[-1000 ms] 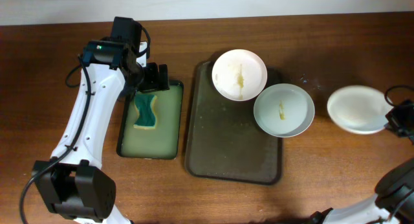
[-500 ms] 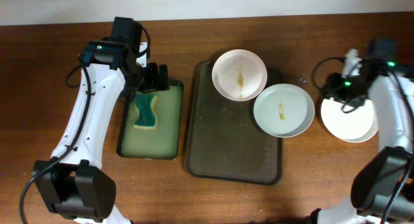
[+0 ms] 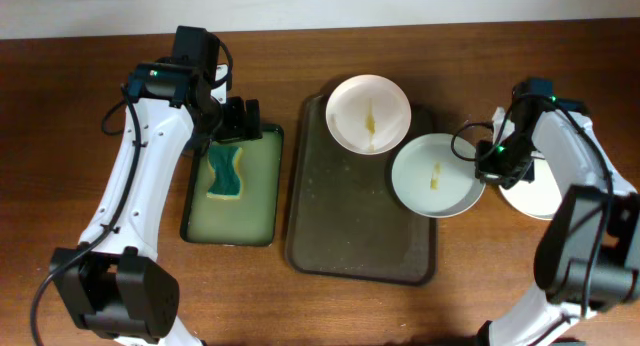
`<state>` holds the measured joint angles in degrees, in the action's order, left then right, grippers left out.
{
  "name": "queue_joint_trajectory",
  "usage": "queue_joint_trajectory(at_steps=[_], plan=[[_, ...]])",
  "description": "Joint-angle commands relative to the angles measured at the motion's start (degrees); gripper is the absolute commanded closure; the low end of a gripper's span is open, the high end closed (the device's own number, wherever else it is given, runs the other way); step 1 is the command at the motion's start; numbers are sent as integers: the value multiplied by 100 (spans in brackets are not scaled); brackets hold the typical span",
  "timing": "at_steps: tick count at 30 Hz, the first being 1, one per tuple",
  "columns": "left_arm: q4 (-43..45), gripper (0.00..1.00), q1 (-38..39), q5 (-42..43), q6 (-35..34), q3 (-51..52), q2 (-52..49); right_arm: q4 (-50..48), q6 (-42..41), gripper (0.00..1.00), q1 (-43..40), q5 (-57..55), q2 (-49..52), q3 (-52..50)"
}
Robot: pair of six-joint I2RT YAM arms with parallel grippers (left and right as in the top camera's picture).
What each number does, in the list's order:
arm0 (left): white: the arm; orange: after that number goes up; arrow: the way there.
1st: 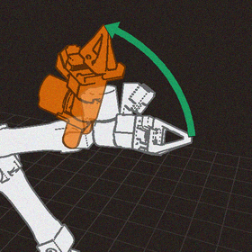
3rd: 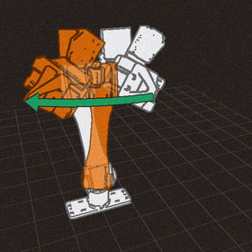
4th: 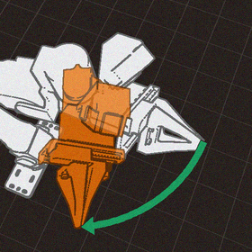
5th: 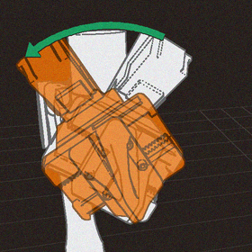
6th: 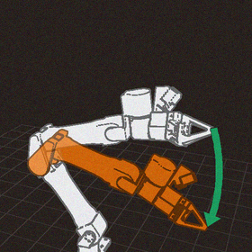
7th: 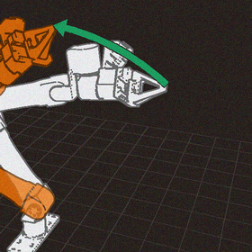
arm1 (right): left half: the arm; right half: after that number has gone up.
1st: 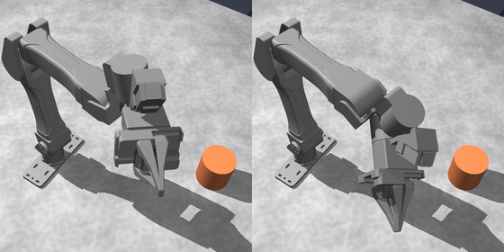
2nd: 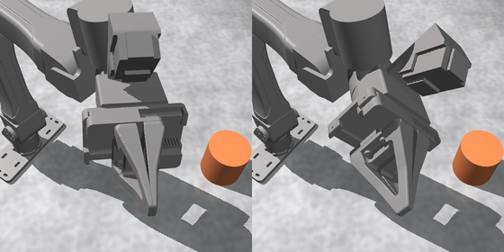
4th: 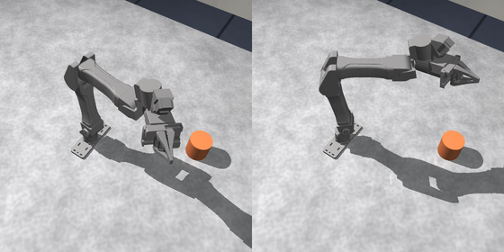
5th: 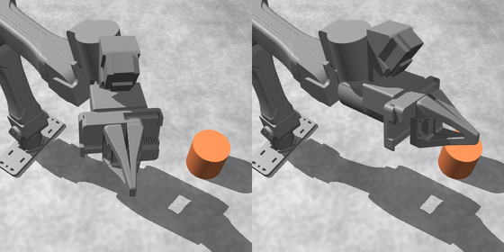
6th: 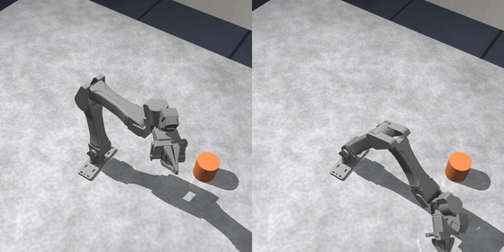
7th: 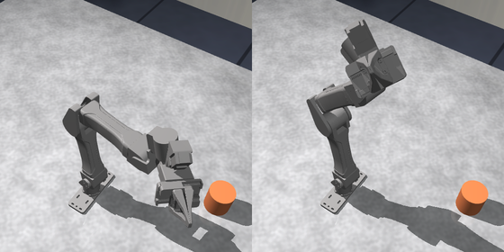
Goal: Clean dirty plates on tray and stack at the side
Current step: 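Grasp the second white plate on the tray with the right gripper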
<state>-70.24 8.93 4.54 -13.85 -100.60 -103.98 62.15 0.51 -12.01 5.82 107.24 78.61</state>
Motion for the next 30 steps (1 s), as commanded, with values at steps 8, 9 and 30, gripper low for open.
queue_joint_trajectory(at_steps=[8, 9, 30], plan=[[7, 1, -37, 63, 68, 7, 72, -542, -1989, 96, 2798, -9, -1311, -1373], [7, 1, -37, 63, 66, 7, 70, -1008, -2140, 96, 2970, -9, -1311, -1672], [1641, 100, -267, -472, -535, 1862, -1510, -529, -1569, 62, 2739, -55, -2098, -981]])
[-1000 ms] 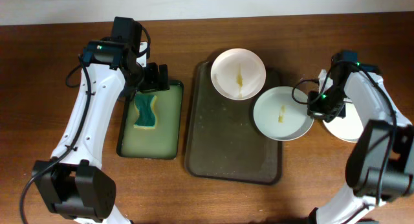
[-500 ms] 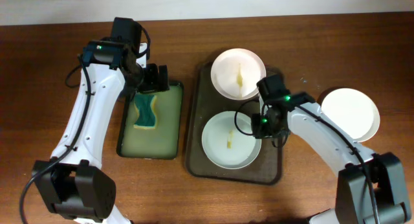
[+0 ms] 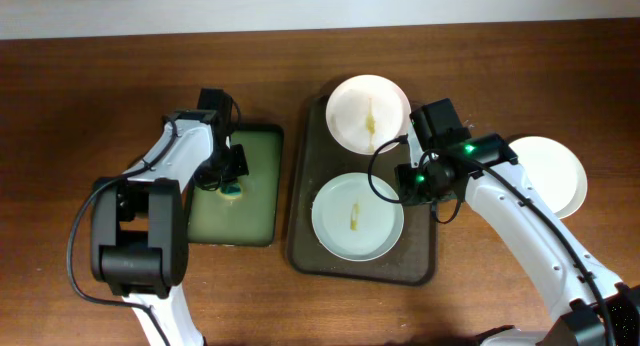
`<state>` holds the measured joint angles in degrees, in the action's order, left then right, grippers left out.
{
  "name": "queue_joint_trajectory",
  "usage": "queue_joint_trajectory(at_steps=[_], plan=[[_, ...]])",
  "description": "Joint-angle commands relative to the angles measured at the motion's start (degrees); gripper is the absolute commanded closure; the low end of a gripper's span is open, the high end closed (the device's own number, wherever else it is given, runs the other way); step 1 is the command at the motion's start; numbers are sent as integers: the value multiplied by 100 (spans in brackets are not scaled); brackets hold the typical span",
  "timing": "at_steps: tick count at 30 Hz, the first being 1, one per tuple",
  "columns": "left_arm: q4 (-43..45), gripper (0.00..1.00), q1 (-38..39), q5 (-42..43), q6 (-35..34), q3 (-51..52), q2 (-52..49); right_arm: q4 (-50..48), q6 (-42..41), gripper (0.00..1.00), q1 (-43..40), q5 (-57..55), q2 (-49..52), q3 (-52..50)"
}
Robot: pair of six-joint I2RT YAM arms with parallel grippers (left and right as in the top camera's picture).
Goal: Clean dirty plates on tray and stack at the side
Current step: 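Grasp the second white plate on the tray with the right gripper, then pick up the sponge with left gripper and scrub the second plate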
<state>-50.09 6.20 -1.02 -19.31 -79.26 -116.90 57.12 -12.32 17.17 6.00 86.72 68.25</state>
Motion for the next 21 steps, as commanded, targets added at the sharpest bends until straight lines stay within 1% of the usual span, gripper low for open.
queue_joint_trajectory(at_steps=[1, 3, 4, 6, 7, 8, 10, 12, 13, 15, 16, 18, 19, 21], plan=[[-579, 100, 9, 85, 13, -448, -164, -42, -343, 62, -256, -66, -28, 55], [-1027, 100, 72, 149, 236, -933, 52, -50, -424, 62, -546, -37, 83, 55], [-1207, 100, 181, 151, 251, -1161, 186, -26, -249, 62, -660, 74, 201, 42], [-1392, 100, 560, 444, 428, -1443, 468, -52, 446, 62, -643, 763, 481, -101], [-1386, 100, 750, 538, 439, -1445, 540, -55, 505, 62, -599, 789, 595, -153], [-1381, 100, 940, 730, 426, -1445, 551, -133, 501, 62, -555, 605, 752, -243], [-1209, 100, 1344, 1878, 352, -1443, 470, -758, 479, 62, -557, 533, 1143, -568], [-1043, 100, 1615, 1993, 203, -1443, 393, -1058, 476, 63, -557, 542, 1475, -634], [-1036, 100, 1720, 1998, 140, -1443, 369, -1169, 481, 65, -555, 557, 1622, -634], [-992, 100, 2057, 1987, 136, -1440, 332, -1349, 476, 75, -555, 758, 1902, -634], [-885, 100, 2341, 1908, 131, -1436, 321, -1399, 431, 82, -555, 752, 2026, -638], [-863, 100, 2677, 1532, -302, -1425, 280, -1456, 173, 96, -557, 699, 2181, -656], [-850, 100, 2802, 1493, -514, -1414, 225, -1451, -26, 95, -557, 627, 2229, -658], [-761, 100, 2979, 1495, -686, -1410, -42, -1462, -533, 96, -557, 424, 2238, -669]])
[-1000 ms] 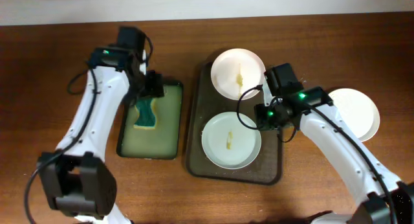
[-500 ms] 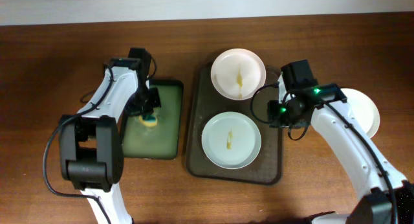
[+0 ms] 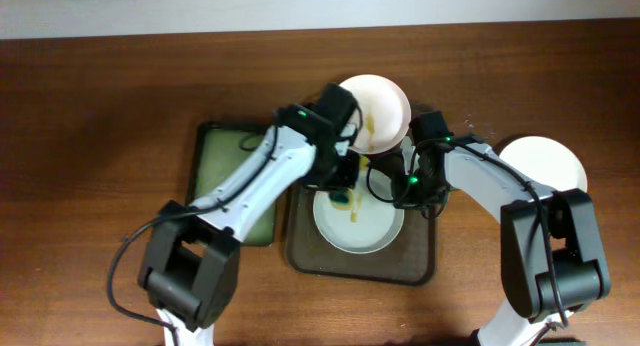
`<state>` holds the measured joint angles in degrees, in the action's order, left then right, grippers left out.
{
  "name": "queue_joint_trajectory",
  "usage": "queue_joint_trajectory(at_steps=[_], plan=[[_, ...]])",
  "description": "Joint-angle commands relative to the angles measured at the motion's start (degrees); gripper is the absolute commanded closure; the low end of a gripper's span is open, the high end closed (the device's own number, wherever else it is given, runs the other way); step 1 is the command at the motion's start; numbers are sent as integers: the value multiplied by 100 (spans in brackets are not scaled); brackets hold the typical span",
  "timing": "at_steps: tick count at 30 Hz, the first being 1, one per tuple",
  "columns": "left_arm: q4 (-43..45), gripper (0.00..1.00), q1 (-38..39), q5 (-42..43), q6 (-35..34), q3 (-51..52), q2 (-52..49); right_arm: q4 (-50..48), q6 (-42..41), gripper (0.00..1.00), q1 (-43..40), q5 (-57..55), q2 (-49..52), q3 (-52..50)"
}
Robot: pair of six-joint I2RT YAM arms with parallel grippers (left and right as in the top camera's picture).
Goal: Clean dirty plates on tray and stack at the side
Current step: 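Pick up the sponge with left gripper and scrub the second plate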
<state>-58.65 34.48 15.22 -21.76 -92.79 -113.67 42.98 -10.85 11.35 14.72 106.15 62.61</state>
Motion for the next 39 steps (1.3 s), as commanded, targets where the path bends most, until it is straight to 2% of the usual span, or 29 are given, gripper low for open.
queue_joint_trajectory(at_steps=[1, 4, 7, 13, 15, 16, 18, 21, 22, 25, 27, 32, 35, 39], plan=[[122, 100, 186, -127, -555, -57, -551, -105, -752, 96, 13, -444, 293, -105], [358, 100, 201, 330, -605, -57, -1209, -133, -815, 96, 15, -442, 293, -105], [592, 100, 313, 1290, -459, -59, -1735, -149, -922, 96, 15, -442, 293, -105], [905, 100, 568, 1521, 544, -391, -1834, -208, -964, 96, 15, -389, 293, -105], [964, 100, 599, 1519, 658, -396, -1834, -208, -994, 96, 15, -376, 293, -105], [951, 100, 597, 1423, 807, -396, -1834, -208, -1071, 96, 15, -376, 291, -105], [428, 100, 518, 9, 791, -542, -1834, -205, -1069, 96, 15, -376, 293, -105], [-487, 100, 162, -1552, 302, -929, -1832, -210, -1228, 96, 7, -426, 293, -105], [-540, 100, -24, -1718, 201, -931, -1832, -234, -1486, 96, -63, -442, 291, -105], [-474, 100, -372, -1314, -9, -931, -1834, -284, -1624, 96, -291, -363, 293, -105], [-289, 100, -339, -691, 15, -931, -1847, -350, -1622, 96, -317, -328, 293, -105], [396, 100, 525, 1156, 564, -929, -2114, -573, -1458, 96, -313, -63, 293, -105], [599, 100, 822, 1532, 1250, -966, -2133, -577, -1316, 96, -313, 11, 293, -105], [542, 100, 634, 1379, 1283, -970, -2133, -568, -1316, 96, -313, 11, 293, -105]])
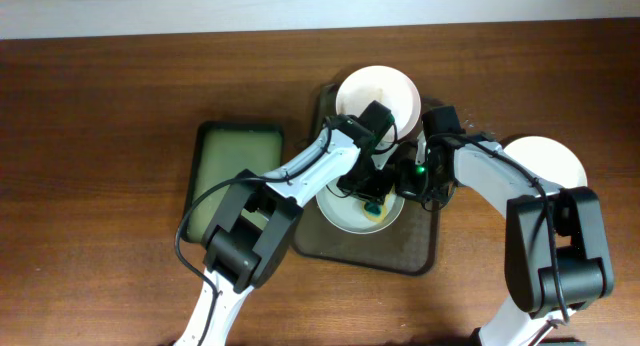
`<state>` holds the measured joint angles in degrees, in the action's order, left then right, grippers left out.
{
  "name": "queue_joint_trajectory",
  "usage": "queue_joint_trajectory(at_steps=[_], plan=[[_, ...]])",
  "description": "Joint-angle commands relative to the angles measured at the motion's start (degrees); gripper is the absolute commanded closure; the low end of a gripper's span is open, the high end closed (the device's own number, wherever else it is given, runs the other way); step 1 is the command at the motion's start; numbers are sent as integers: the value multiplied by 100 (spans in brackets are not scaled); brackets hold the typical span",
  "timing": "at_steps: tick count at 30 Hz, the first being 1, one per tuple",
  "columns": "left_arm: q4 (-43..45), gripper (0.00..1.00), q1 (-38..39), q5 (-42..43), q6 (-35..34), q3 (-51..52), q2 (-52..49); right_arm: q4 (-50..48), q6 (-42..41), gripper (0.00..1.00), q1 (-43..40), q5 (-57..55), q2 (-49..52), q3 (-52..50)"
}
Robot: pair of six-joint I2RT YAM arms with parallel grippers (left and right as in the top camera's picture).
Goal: Clean dirty plates on tray and stack at the side
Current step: 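Pick up the sponge with left gripper and scrub the second plate, then put the sponge back in the water tray and lift the second plate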
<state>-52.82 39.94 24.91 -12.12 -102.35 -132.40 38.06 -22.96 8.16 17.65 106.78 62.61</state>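
Note:
Two white plates lie on the dark tray (330, 248). The far plate (375, 91) carries a yellow smear. The near plate (345, 216) is partly hidden by both arms. My left gripper (372, 198) is over the near plate, shut on a green and yellow sponge (374, 208) pressed to the plate's right part. My right gripper (408, 182) is at that plate's right rim; whether its jaws grip the rim is hidden by the arm.
A green tub of soapy water (236, 181) sits left of the tray with no sponge in it. A clean white plate (548, 166) rests on the wooden table at the right, beyond the right arm.
My left gripper and the sponge have shifted right and nearer on the near plate, from its far edge to its right part. The tray and plates sit slightly skewed. The right gripper stays at the rim.
At first the left gripper was at the sponge in the tub and the right gripper held a smeared plate half off the tray's right edge. Then that plate lay mid-tray. Then the sponge was on the plate's far edge, and now on its right part.

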Motion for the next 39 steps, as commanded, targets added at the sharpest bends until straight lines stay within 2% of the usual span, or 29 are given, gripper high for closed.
queue_joint_trajectory(at_steps=[1, 3, 6, 7, 10, 12, 14, 17, 20, 22, 24, 26, 27, 28, 29, 31, 35, 37, 39], plan=[[-216, 100, -46, 63, 208, -42, -258, -68, -105, 96, 7, -282, 227, -105], [-868, 100, -459, -1670, -323, -186, -258, -66, -105, 96, 7, -284, 229, -105], [-1305, 100, -798, -2951, -782, -310, -258, -63, -103, 96, 7, -284, 229, -105], [-1349, 100, -874, -3128, -822, -348, -258, -61, -103, 96, 7, -284, 229, -105], [-1742, 100, -855, -2806, -817, -765, -219, -61, 13, 96, 7, -286, 229, -105], [-2330, 100, -850, -2747, -796, -1370, 199, -39, 175, 96, 7, -286, 227, -105], [-2546, 100, -957, -2771, -752, -1506, 564, -35, 391, 96, 7, -280, 227, -105], [-2914, 100, -1392, -2793, -507, -1508, 1233, 26, 699, 96, 7, -278, 227, -105], [-3320, 100, -1998, -2922, -496, -1410, 1355, 94, 951, 96, 7, -264, 227, -105], [-3200, 100, -2339, -2914, -535, -970, 1355, 118, 946, 96, 7, -264, 227, -105], [-2465, 100, -2712, -2767, -800, 39, 1353, 155, 946, 96, 7, -264, 227, -105], [-1893, 100, -2859, -2503, -798, 625, 1353, 157, 946, 96, 7, -262, 227, -105], [-1700, 93, -2903, -2468, -798, 835, 1355, 162, 946, 96, 7, -260, 227, -105], [-1650, 63, -2942, -2483, -791, 901, 1355, 205, 946, 96, 7, -260, 223, -105], [-1648, 54, -2964, -2481, -756, 887, 1360, 232, 946, 96, 7, -258, 212, -101], [-1681, 50, -2990, -2433, -756, 796, 1513, 352, 951, 96, 7, -219, 28, -76], [-1775, 32, -2990, -1917, -621, 660, 2229, 525, 944, 96, 44, -404, -1121, -76], [-1812, 20, -2990, -1908, -623, 662, 2677, 673, 938, 96, 225, -1095, -1821, -76], [-1808, 14, -2988, -1773, -625, 662, 3069, 769, 896, 96, 621, -2295, -2465, -76]])
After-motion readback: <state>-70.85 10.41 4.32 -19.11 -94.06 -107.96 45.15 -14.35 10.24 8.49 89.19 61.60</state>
